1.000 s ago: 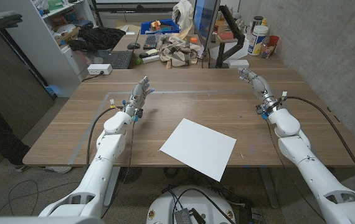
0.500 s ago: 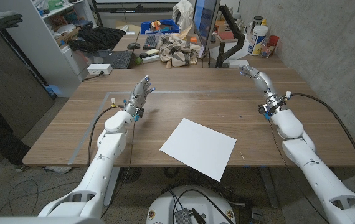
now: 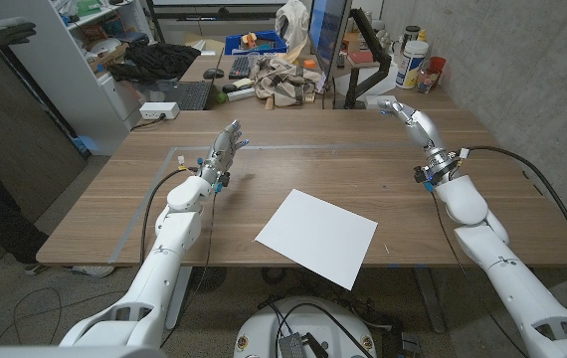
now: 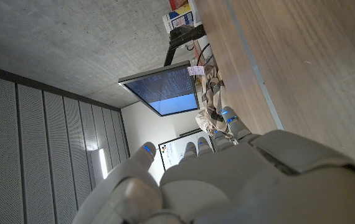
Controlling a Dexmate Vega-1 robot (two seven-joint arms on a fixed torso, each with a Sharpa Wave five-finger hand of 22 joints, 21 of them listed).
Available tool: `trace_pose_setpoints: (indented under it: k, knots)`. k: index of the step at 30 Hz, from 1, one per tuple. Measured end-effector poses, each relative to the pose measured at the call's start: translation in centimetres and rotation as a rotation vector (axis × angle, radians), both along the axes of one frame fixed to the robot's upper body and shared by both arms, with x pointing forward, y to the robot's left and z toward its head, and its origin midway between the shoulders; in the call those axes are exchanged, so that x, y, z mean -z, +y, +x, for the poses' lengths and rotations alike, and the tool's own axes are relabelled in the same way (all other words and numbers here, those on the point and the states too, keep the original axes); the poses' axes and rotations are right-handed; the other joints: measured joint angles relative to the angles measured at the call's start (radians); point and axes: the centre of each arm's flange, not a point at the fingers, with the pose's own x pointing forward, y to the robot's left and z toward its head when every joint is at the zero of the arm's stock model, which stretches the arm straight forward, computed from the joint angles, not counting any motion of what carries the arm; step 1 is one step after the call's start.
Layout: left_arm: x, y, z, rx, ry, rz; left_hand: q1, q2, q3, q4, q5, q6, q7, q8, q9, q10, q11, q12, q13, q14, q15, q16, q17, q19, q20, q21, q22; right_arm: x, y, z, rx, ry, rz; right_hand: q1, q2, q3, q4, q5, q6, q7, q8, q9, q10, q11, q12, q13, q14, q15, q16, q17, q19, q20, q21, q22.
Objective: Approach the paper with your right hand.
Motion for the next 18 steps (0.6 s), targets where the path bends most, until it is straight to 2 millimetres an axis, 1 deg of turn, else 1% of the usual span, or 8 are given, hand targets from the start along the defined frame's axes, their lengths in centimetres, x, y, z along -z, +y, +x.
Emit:
trace_pose_setpoints:
  k: [1, 3, 5, 7, 10, 13, 16, 18]
  knots:
    - [0.0, 0.0, 0.0, 0.0, 0.0, 0.0, 0.0, 0.0, 0.0, 0.0, 0.0, 0.0, 0.0, 0.0, 0.0, 0.0, 0.0, 0.0, 0.0, 0.0, 0.0, 0.0, 0.0, 0.0, 0.0, -0.002, 0.0, 0.0, 0.1, -0.1, 0.0, -0.008, -0.004, 0.0, 0.0, 0.001, -0.001, 0.0, 0.005, -0.002, 0.0, 0.0, 0.004, 0.003, 0.003, 0.0, 0.003, -0.002, 0.0, 0.0, 0.007, -0.002, 0.0, 0.0]
    - [0.0, 0.0, 0.0, 0.0, 0.0, 0.001, 0.0, 0.0, 0.0, 0.0, 0.0, 0.0, 0.0, 0.0, 0.0, 0.0, 0.0, 0.0, 0.0, 0.0, 0.0, 0.0, 0.0, 0.0, 0.0, -0.002, 0.0, 0.0, 0.2, -0.5, -0.001, -0.029, -0.012, 0.0, 0.0, 0.001, -0.001, 0.005, 0.012, -0.003, 0.0, 0.0, 0.015, 0.001, 0.003, 0.0, 0.016, -0.002, 0.0, 0.0, 0.018, -0.003, 0.001, 0.0]
    - [0.0, 0.1, 0.0, 0.0, 0.0, 0.001, 0.0, 0.0, 0.0, 0.0, 0.0, 0.0, 0.0, 0.0, 0.0, 0.0, 0.0, 0.0, 0.0, 0.0, 0.0, 0.0, 0.0, 0.0, 0.0, -0.002, 0.0, 0.0, 0.3, -0.8, -0.002, -0.043, -0.019, 0.0, 0.0, 0.008, -0.002, 0.007, 0.025, -0.004, 0.0, 0.0, 0.02, -0.002, 0.003, 0.0, 0.025, 0.0, 0.0, 0.0, 0.032, -0.003, 0.006, 0.0]
    - [0.0, 0.1, 0.0, 0.0, 0.0, 0.001, 0.0, 0.0, 0.0, 0.0, 0.0, 0.0, 0.0, 0.0, 0.0, 0.0, 0.0, 0.0, 0.0, 0.0, 0.0, 0.0, 0.0, 0.0, 0.0, -0.002, 0.0, -0.1, 0.5, -1.2, -0.001, -0.065, -0.032, 0.0, 0.0, 0.008, -0.002, 0.007, 0.031, -0.007, 0.0, 0.0, 0.03, 0.001, 0.003, 0.0, 0.035, -0.002, 0.0, 0.0, 0.038, -0.003, 0.01, 0.0]
    - [0.0, 0.2, 0.0, -0.001, 0.0, 0.002, 0.0, 0.0, 0.0, 0.0, 0.0, 0.0, 0.0, 0.0, 0.0, 0.0, 0.0, 0.0, 0.0, 0.0, 0.0, 0.0, 0.0, 0.0, 0.0, -0.002, 0.0, -0.1, 0.8, -1.7, -0.002, -0.093, -0.047, 0.0, 0.0, 0.008, -0.003, 0.007, 0.041, -0.009, 0.0, 0.0, 0.037, -0.006, 0.003, 0.0, 0.045, -0.002, 0.0, 0.0, 0.048, -0.002, 0.012, 0.0]
    - [0.0, 0.3, 0.0, 0.0, -0.001, 0.002, 0.0, 0.0, 0.0, 0.0, 0.0, 0.0, 0.0, 0.0, 0.0, 0.0, 0.0, 0.0, 0.0, 0.0, 0.0, 0.0, 0.0, 0.0, 0.0, -0.002, 0.0, -0.2, 1.1, -2.1, -0.005, -0.118, -0.06, 0.0, 0.0, 0.012, -0.006, 0.011, 0.048, -0.012, 0.0, 0.0, 0.049, 0.003, 0.003, 0.0, 0.059, -0.002, 0.0, 0.0, 0.068, -0.003, 0.017, 0.0]
    - [0.0, 0.4, 0.0, -0.001, -0.001, 0.002, 0.0, 0.0, 0.0, 0.0, 0.0, -0.002, -0.002, 0.0, 0.0, 0.0, 0.0, 0.0, 0.0, 0.0, 0.0, 0.0, 0.0, 0.0, 0.0, -0.002, 0.0, -0.2, 1.4, -2.6, -0.008, -0.143, -0.074, 0.0, 0.0, 0.012, -0.006, 0.011, 0.055, -0.009, 0.0, 0.0, 0.056, -0.001, 0.003, 0.0, 0.065, -0.004, 0.0, 0.0, 0.071, 0.0, 0.018, 0.0]
    - [0.0, 0.5, -0.1, -0.001, -0.001, 0.002, 0.0, 0.0, 0.0, 0.0, 0.0, -0.002, -0.006, 0.0, 0.0, 0.0, 0.0, 0.0, 0.0, 0.0, 0.0, 0.0, 0.0, 0.0, 0.0, -0.002, 0.0, -0.2, 1.5, -3.0, -0.01, -0.16, -0.083, 0.0, 0.0, 0.012, -0.006, 0.011, 0.06, -0.014, 0.0, 0.0, 0.056, -0.001, 0.003, 0.0, 0.066, -0.005, 0.0, 0.0, 0.071, 0.0, 0.018, 0.0]
